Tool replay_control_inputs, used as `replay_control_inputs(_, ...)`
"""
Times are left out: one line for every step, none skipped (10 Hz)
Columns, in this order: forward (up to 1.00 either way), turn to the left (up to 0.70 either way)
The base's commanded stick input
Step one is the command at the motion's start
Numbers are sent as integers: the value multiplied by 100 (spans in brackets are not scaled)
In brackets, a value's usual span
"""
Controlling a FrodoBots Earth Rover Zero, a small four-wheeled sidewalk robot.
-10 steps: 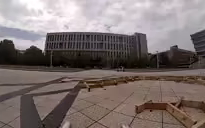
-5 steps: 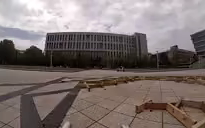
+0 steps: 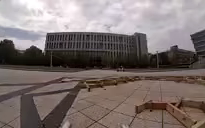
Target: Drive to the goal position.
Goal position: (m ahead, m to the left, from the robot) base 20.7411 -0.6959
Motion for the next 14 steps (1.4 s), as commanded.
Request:
replay_control_inputs(6,0)
replay_control_inputs(6,1)
replay_control_inputs(6,0)
replay_control_inputs(6,0)
replay_control_inputs(6,1)
replay_control_inputs(6,0)
replay_control_inputs(6,1)
replay_control_inputs(6,0)
replay_control_inputs(6,1)
replay_control_inputs(6,0)
replay_control_inputs(6,1)
replay_control_inputs(6,1)
replay_control_inputs(6,0)
replay_control_inputs(6,1)
